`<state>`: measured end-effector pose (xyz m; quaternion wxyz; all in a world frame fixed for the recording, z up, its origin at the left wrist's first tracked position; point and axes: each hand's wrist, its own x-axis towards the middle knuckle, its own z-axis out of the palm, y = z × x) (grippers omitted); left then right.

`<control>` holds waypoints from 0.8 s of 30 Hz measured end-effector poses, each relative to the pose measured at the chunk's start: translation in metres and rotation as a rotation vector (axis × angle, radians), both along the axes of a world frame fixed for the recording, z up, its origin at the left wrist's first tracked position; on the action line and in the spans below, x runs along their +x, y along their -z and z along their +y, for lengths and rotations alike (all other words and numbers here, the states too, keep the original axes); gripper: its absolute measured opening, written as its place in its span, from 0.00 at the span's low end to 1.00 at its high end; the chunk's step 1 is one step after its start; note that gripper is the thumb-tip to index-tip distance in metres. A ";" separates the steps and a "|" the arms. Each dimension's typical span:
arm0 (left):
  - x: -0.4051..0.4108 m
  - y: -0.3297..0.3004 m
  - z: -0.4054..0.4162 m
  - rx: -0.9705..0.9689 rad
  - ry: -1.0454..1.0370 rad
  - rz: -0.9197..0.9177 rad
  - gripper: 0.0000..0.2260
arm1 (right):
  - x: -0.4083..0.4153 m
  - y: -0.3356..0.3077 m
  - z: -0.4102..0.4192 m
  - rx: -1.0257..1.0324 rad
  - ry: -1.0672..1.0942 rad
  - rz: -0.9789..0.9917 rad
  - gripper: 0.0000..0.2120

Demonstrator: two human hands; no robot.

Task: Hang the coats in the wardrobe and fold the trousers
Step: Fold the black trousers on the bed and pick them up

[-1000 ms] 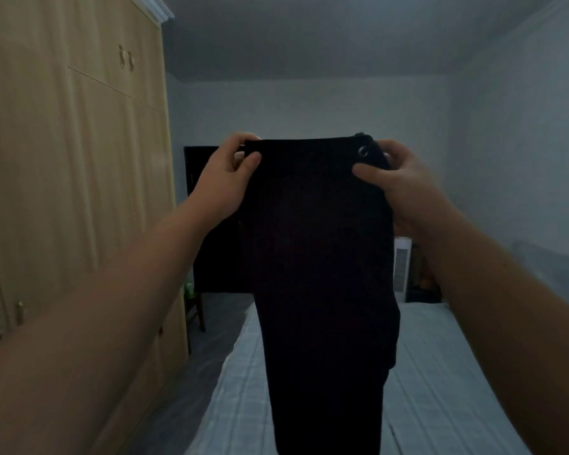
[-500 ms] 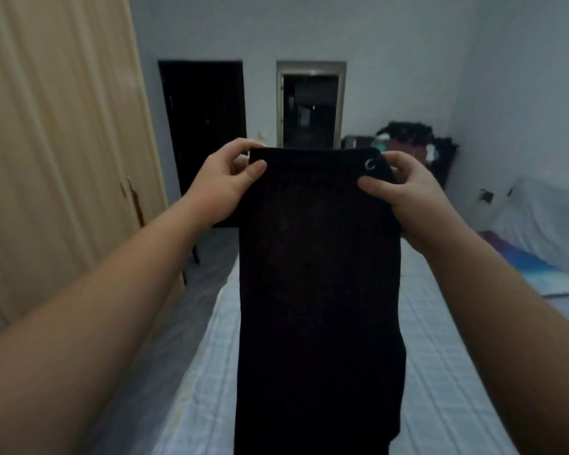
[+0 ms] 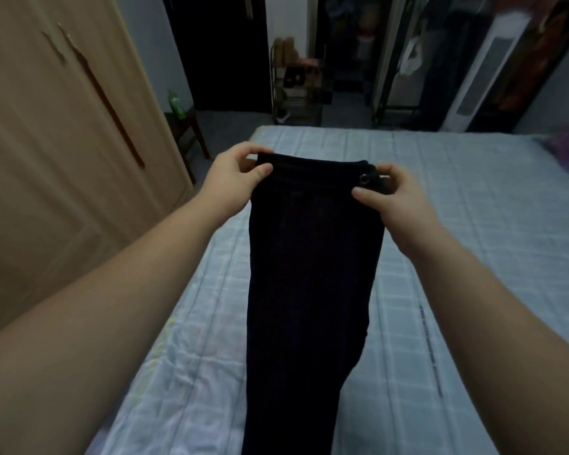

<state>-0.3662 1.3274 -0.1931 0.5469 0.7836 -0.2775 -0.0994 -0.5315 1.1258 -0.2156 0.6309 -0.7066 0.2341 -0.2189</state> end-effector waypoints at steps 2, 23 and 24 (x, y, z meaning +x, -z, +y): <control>0.049 0.044 -0.044 0.058 -0.049 -0.004 0.10 | 0.053 0.048 -0.038 -0.021 0.047 0.039 0.18; -0.024 0.376 0.006 0.487 0.093 0.184 0.25 | 0.007 0.386 0.050 -0.107 -0.029 0.463 0.26; -0.039 0.382 0.021 0.495 0.079 0.207 0.25 | -0.008 0.388 0.065 -0.095 -0.021 0.475 0.26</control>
